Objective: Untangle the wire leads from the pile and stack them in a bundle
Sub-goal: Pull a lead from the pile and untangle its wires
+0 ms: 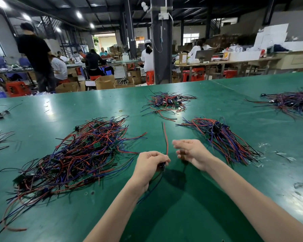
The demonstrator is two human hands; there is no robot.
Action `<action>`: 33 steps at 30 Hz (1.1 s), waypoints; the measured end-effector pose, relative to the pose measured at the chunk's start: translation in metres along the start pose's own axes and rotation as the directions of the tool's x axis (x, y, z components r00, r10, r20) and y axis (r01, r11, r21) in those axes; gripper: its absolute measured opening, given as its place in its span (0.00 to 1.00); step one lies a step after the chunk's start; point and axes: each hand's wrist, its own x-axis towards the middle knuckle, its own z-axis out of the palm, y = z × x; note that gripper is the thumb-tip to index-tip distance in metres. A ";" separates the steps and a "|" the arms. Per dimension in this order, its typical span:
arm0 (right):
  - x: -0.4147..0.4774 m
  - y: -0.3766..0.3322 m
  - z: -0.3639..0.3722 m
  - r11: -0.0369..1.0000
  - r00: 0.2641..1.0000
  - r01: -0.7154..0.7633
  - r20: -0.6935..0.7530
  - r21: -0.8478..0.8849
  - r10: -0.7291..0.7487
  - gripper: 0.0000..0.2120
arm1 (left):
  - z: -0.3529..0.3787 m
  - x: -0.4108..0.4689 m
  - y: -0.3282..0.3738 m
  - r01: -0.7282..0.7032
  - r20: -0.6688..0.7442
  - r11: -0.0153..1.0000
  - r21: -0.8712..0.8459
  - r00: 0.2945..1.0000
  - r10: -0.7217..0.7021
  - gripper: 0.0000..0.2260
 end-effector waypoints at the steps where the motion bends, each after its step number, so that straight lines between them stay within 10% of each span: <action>1: -0.004 0.002 0.003 0.997 0.998 -0.018 0.064 -0.069 0.023 0.04 | 0.000 0.000 0.001 -0.015 -0.026 1.000 -0.009 1.000 0.015 0.13; 11: -0.020 0.003 0.017 0.996 0.959 0.023 0.284 -0.092 0.004 0.05 | -0.004 0.003 0.000 -0.004 -0.099 1.000 -0.001 0.995 0.004 0.13; 33: 0.004 0.003 0.007 0.917 0.913 0.349 -0.148 -0.194 -0.379 0.06 | 0.007 -0.005 0.005 0.091 0.099 0.996 -0.012 0.991 -0.090 0.11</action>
